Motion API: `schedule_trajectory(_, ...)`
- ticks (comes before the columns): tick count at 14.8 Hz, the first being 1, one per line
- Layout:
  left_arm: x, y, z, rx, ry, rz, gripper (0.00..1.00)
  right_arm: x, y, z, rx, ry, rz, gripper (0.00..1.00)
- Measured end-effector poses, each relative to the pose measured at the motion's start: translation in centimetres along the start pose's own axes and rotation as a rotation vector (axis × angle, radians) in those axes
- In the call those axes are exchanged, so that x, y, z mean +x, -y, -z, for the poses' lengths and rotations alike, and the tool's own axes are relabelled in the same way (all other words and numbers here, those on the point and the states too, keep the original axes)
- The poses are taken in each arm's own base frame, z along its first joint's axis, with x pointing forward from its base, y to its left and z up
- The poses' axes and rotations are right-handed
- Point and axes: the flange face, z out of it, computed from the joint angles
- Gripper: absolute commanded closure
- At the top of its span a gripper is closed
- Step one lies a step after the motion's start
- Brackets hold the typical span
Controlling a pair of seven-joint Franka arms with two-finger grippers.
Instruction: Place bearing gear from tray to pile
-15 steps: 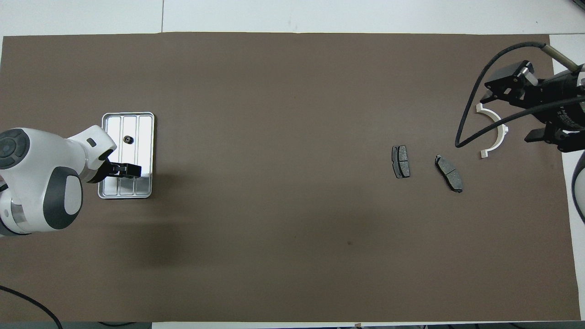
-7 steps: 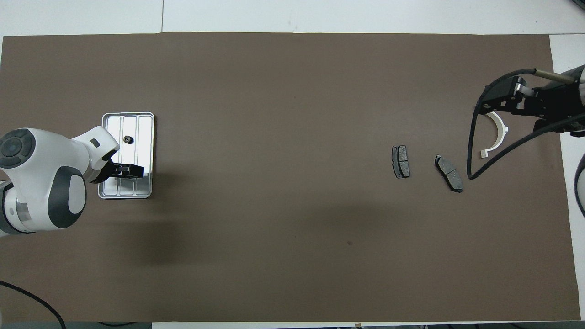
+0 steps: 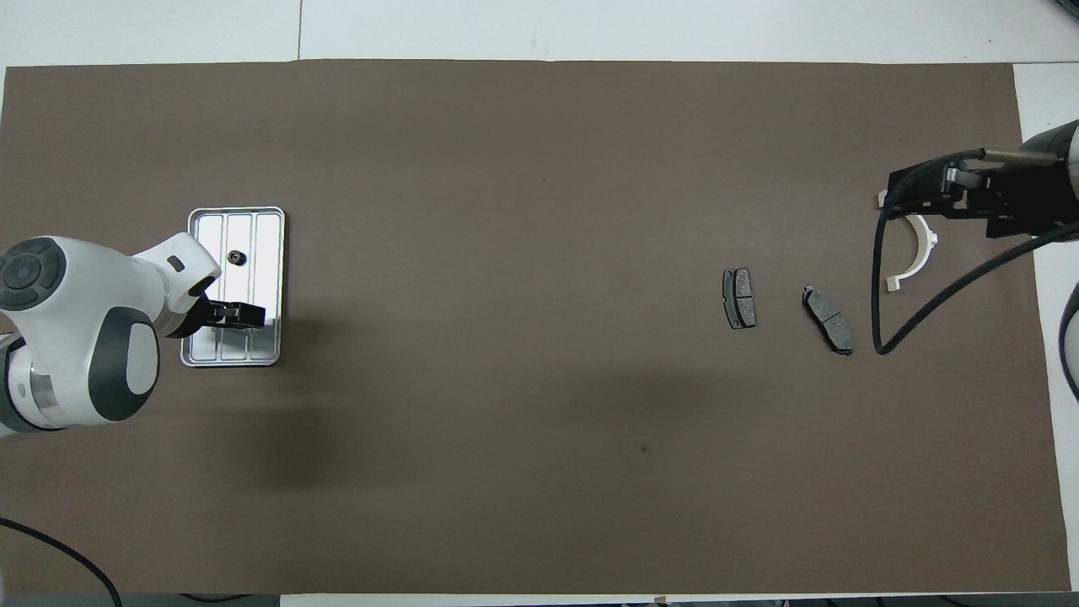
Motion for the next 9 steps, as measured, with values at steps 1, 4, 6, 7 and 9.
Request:
schedule_trajectory(1,0.0,0.0,0.0,0.000,-0.001,0.000,0.23,0.0,0.2,0.0,0.000,0.000,0.022,0.00)
schedule_trajectory(4,0.1,0.0,-0.1,0.001,-0.005,0.000,0.30,-0.1,0.6,0.2,0.001,-0.004,0.042,0.00)
schedule_trajectory(6,0.1,0.0,-0.3,0.001,-0.008,0.000,0.33,-0.5,0.9,1.1,0.000,-0.019,0.045,0.00)
schedule_trajectory(7,0.2,0.0,-0.4,0.001,-0.007,0.000,0.33,-0.8,0.9,1.5,-0.001,-0.026,0.046,0.00)
schedule_trajectory(9,0.2,0.0,-0.5,0.001,-0.007,0.000,0.35,-1.2,1.0,2.2,-0.003,-0.028,0.049,0.00)
